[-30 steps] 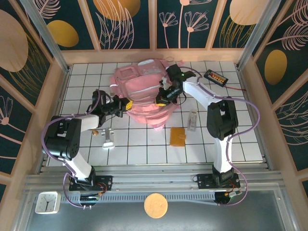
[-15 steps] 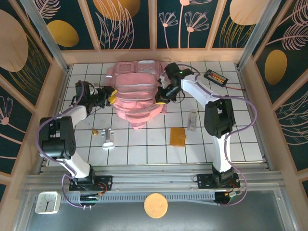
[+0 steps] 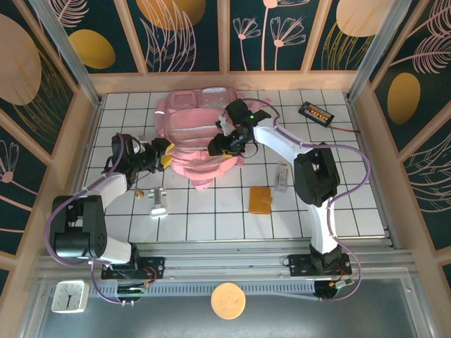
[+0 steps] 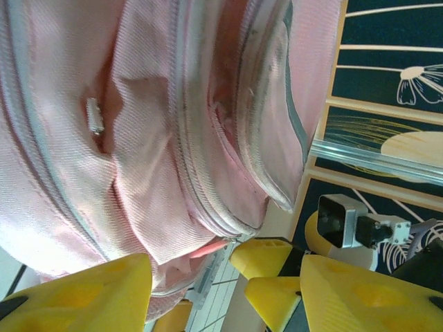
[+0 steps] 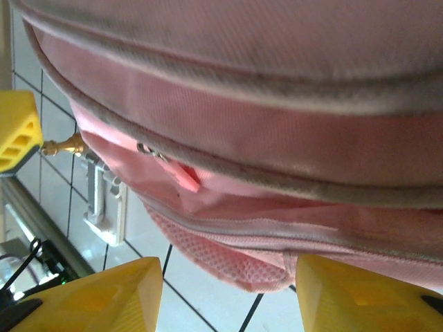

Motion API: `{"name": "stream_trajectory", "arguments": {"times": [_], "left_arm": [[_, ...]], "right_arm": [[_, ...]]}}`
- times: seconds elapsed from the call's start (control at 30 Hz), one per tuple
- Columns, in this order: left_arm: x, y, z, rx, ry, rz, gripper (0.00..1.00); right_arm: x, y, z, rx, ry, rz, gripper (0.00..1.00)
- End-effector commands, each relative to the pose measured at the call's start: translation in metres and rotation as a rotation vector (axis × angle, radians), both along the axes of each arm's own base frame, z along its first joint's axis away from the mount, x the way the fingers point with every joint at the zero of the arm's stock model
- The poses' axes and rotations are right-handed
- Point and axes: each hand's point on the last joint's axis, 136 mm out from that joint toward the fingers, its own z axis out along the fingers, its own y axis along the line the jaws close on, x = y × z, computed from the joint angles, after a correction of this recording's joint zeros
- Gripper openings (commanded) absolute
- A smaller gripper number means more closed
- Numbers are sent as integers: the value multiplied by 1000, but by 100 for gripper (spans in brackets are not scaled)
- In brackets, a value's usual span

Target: Pack the student bag

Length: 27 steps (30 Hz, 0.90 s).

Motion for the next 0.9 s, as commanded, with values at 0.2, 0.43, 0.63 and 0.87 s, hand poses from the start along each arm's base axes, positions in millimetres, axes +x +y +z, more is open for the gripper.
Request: {"name": "stream_trajectory", "arguments": {"times": [0.2, 0.43, 0.63, 0.87], "left_arm": [[5, -1, 9, -37, -11, 35, 59], [-8, -4, 12, -76, -16, 46, 60], [-18, -7, 12, -94, -15, 42, 60], [-25, -7, 10, -125, -15, 55, 61]], "right_arm": [[-1, 27, 3, -154, -205, -107, 51], [-7, 51, -9, -215, -252, -172, 51], [16, 42, -12, -308, -296, -296, 50], [26, 46, -24, -355, -295, -299, 46]]}}
